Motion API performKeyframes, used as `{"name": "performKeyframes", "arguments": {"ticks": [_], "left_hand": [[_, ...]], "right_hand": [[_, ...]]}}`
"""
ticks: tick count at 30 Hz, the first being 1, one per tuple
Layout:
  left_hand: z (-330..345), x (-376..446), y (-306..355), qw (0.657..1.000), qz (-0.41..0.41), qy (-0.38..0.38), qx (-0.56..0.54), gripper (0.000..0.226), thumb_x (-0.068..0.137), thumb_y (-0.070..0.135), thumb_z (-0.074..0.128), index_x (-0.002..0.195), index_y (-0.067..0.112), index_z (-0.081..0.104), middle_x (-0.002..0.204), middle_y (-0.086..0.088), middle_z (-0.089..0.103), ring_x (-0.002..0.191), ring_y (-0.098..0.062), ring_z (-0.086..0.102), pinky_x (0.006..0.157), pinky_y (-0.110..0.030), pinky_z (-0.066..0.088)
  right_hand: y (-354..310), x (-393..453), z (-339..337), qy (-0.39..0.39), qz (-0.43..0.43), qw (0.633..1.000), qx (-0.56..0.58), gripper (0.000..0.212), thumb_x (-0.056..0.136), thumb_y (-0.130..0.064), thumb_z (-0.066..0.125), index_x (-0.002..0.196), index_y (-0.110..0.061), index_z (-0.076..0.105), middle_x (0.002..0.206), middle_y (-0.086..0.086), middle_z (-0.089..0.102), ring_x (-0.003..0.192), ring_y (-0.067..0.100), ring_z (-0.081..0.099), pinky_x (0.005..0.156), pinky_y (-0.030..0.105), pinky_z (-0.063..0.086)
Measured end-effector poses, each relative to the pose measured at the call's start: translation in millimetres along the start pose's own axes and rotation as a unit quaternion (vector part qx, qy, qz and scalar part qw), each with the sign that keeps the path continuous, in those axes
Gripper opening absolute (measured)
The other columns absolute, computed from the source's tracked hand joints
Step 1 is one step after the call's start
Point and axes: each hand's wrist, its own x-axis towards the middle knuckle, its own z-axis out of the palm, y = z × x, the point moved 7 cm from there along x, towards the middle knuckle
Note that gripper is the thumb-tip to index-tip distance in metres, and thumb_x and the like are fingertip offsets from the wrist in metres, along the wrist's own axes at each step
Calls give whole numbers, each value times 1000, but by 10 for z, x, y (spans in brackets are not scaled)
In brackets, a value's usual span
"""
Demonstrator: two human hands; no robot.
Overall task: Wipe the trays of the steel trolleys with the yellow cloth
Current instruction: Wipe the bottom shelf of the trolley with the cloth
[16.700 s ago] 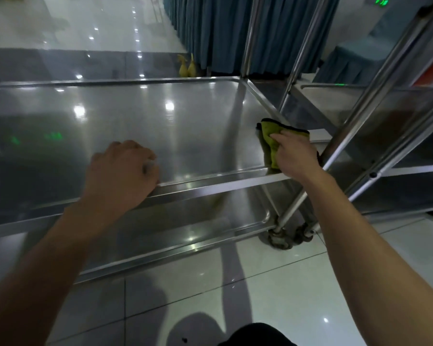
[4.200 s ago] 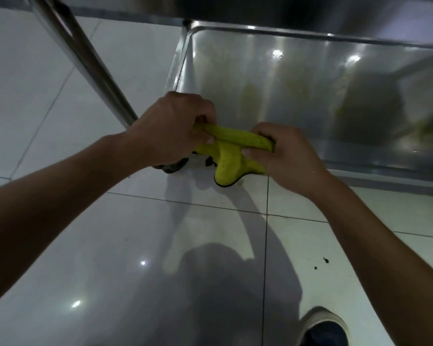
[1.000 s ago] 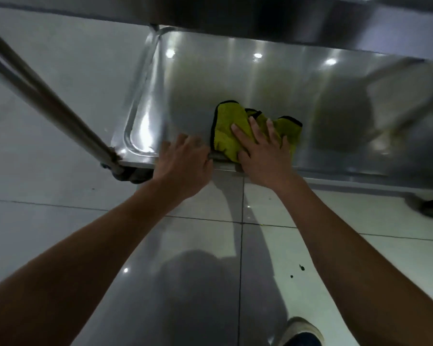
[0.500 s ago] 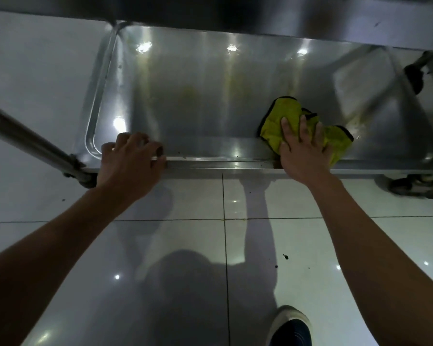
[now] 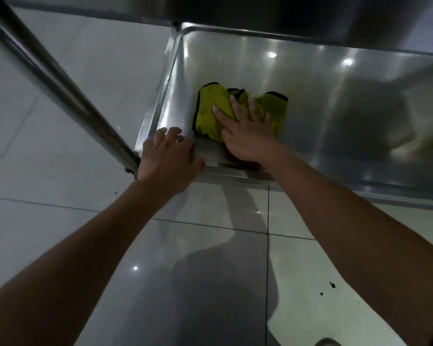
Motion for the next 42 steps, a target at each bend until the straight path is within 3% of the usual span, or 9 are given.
{"name": "performKeyframes", "arguments": {"ticks": [5, 10, 16, 22, 28, 32, 37, 42], "left_hand": [[39, -58, -97, 1000, 17, -4, 25, 42, 98, 50, 39, 123, 24, 61, 124, -5, 58, 119, -31, 51, 92, -45, 45], [92, -130, -81, 999, 15, 4, 34, 49, 101, 46, 31, 138, 21, 51, 130, -5, 52, 125, -32, 43, 98, -49, 40], [101, -143, -79, 1000, 22, 9, 19, 47, 101, 45, 36, 137, 20, 55, 129, -8, 53, 122, -33, 46, 96, -51, 41], [59, -107, 8, 999, -19, -18, 20, 41, 93, 48, 39, 120, 25, 61, 127, -3, 54, 124, -30, 47, 96, -50, 42], [16, 148, 375, 999, 19, -24, -8, 41, 89, 43, 48, 123, 22, 58, 137, -5, 51, 135, -30, 38, 102, -55, 36], [99, 297, 743, 998, 49, -49, -9, 54, 92, 54, 48, 136, 23, 49, 142, -8, 45, 136, -33, 34, 104, -59, 37], [126, 408, 884, 998, 34, -54, -23, 44, 90, 62, 48, 118, 28, 50, 132, -6, 45, 130, -33, 39, 99, -61, 40], [144, 395, 810, 998, 50, -33, -31, 54, 90, 62, 47, 133, 30, 47, 143, -5, 42, 135, -32, 36, 101, -60, 38]], "right_hand": [[-510, 356, -12, -22, -54, 998, 5, 53, 100, -52, 16, 149, -60, -1, 166, -12, -13, 151, 32, -19, 115, 69, -4], [-937, 675, -71, -55, -98, 994, 9, 51, 102, -54, 18, 150, -60, 4, 166, -13, -12, 151, 31, -20, 113, 71, -3], [-1041, 726, -63, -53, -125, 991, 8, 51, 101, -60, 18, 150, -60, 4, 167, -12, -9, 152, 29, -19, 114, 69, -4], [-452, 417, -45, -8, -65, 998, 26, 49, 100, -59, 19, 148, -63, 7, 167, -15, -4, 153, 25, -13, 118, 63, -2], [334, -83, -29, 34, 43, 997, 45, 49, 99, -60, 19, 148, -63, 12, 167, -15, -1, 154, 24, -11, 119, 60, -3], [873, -458, -86, 76, 112, 990, 38, 49, 100, -60, 20, 148, -60, 16, 167, -11, 6, 154, 26, -3, 119, 61, 4], [1717, -981, -89, 107, 202, 973, 31, 52, 98, -59, 19, 150, -56, 17, 167, -9, 11, 154, 29, 3, 118, 62, 9], [2628, -1429, -124, 97, 311, 945, 38, 53, 100, -57, 19, 152, -55, 11, 168, -8, 7, 154, 31, 0, 118, 64, 10]]}}
